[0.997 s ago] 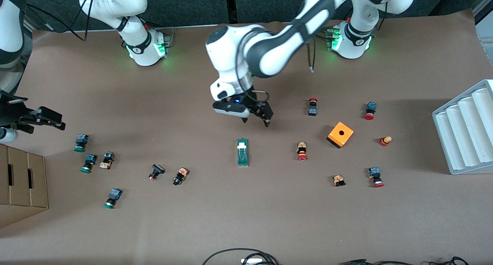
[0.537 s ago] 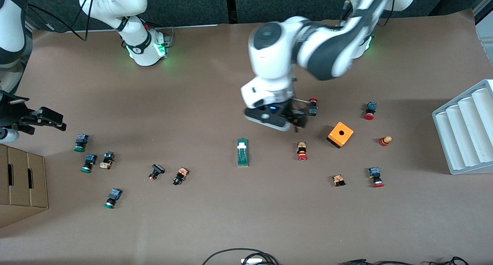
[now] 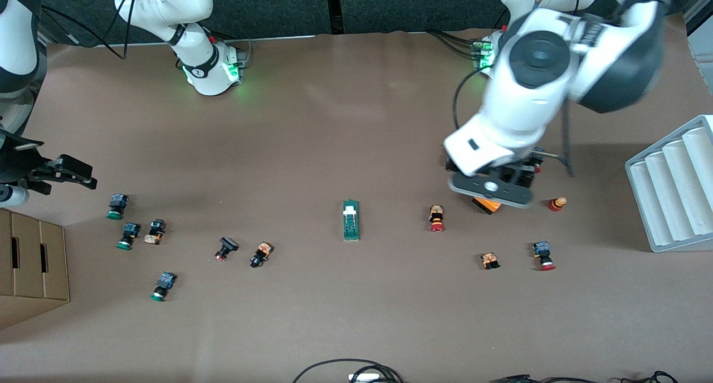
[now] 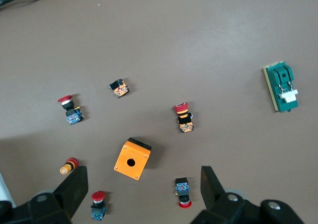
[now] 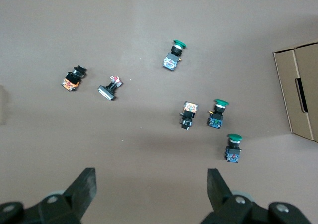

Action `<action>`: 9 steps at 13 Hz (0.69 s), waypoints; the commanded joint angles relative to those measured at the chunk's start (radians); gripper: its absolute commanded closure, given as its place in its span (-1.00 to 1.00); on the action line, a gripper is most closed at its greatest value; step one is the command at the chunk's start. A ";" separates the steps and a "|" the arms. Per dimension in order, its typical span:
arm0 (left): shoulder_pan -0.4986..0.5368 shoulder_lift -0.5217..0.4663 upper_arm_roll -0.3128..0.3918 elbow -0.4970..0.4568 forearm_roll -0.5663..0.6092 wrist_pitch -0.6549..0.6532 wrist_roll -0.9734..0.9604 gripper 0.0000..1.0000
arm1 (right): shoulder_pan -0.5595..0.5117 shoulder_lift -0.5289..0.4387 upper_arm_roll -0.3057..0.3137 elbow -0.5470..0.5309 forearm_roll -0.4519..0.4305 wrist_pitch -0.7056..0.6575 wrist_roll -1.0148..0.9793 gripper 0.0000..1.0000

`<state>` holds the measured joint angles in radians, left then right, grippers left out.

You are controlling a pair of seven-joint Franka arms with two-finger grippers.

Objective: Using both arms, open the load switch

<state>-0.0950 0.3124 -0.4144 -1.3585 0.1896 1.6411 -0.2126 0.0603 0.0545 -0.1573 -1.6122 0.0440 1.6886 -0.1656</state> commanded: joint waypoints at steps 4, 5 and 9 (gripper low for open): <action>0.129 -0.030 -0.004 0.045 -0.045 -0.109 0.120 -1.00 | 0.003 0.004 0.001 0.009 -0.018 0.009 -0.008 -1.00; 0.150 -0.030 -0.004 0.045 -0.047 -0.109 0.121 -1.00 | 0.003 0.004 -0.001 0.009 -0.018 0.009 -0.008 -1.00; 0.187 -0.032 -0.006 0.045 -0.045 -0.110 0.121 -1.00 | 0.004 0.004 0.001 0.009 -0.018 0.009 -0.008 -1.00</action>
<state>0.0838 0.2936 -0.4129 -1.3151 0.1547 1.5506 -0.1055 0.0603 0.0545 -0.1568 -1.6122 0.0440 1.6902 -0.1656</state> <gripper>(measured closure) 0.000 0.000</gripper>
